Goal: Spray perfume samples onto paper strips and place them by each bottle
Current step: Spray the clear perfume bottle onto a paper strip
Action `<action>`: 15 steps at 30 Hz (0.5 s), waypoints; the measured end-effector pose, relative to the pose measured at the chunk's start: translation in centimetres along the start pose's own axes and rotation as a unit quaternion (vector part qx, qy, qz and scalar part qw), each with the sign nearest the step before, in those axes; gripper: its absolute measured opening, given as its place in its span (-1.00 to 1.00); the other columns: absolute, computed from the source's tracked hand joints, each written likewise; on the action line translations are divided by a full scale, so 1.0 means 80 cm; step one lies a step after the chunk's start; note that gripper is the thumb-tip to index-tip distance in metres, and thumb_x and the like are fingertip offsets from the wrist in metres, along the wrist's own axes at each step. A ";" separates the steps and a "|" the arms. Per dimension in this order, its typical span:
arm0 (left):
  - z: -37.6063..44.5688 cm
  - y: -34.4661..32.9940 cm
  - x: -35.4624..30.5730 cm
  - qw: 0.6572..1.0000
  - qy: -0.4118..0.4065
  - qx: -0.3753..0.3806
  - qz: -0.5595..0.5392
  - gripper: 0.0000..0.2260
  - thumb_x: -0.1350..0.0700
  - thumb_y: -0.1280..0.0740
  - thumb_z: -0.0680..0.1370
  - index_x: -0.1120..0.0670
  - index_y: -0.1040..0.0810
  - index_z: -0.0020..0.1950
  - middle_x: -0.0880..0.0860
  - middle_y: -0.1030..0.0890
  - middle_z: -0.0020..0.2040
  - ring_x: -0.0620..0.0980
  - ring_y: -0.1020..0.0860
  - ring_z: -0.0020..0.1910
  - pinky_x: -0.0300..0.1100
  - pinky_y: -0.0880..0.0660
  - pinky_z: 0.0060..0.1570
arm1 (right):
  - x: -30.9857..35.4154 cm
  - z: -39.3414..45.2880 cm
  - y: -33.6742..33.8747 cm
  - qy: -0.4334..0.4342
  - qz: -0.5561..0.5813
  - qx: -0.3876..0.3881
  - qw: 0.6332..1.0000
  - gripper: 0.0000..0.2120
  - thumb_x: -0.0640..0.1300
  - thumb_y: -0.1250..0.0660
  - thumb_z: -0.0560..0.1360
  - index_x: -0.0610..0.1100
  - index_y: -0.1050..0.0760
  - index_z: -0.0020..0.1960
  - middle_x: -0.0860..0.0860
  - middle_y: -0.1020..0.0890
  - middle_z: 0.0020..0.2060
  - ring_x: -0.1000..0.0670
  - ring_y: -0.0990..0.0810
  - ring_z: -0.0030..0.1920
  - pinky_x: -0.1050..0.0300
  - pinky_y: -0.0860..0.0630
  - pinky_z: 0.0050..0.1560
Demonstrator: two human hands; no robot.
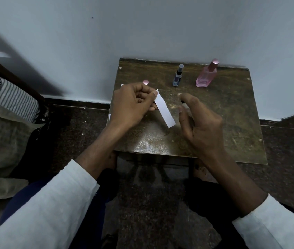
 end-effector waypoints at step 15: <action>0.001 -0.002 -0.002 1.000 0.009 -0.003 0.004 -0.85 0.09 -0.49 0.64 0.15 -0.74 0.12 0.03 -0.78 -0.12 -0.05 -0.78 -0.21 -0.09 -0.74 -0.12 | -0.005 -0.007 0.008 0.009 0.006 -0.007 1.000 -0.78 -0.17 -0.29 0.67 -0.23 -0.66 0.18 -0.03 -0.67 -0.20 0.17 -0.43 -0.27 0.59 -0.28 -0.03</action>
Point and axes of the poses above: each hand's wrist, its own z-axis towards the middle knuckle, its own y-axis out of the back of the hand, x = y × z, the point moved 1 cm from there along z, towards the middle knuckle
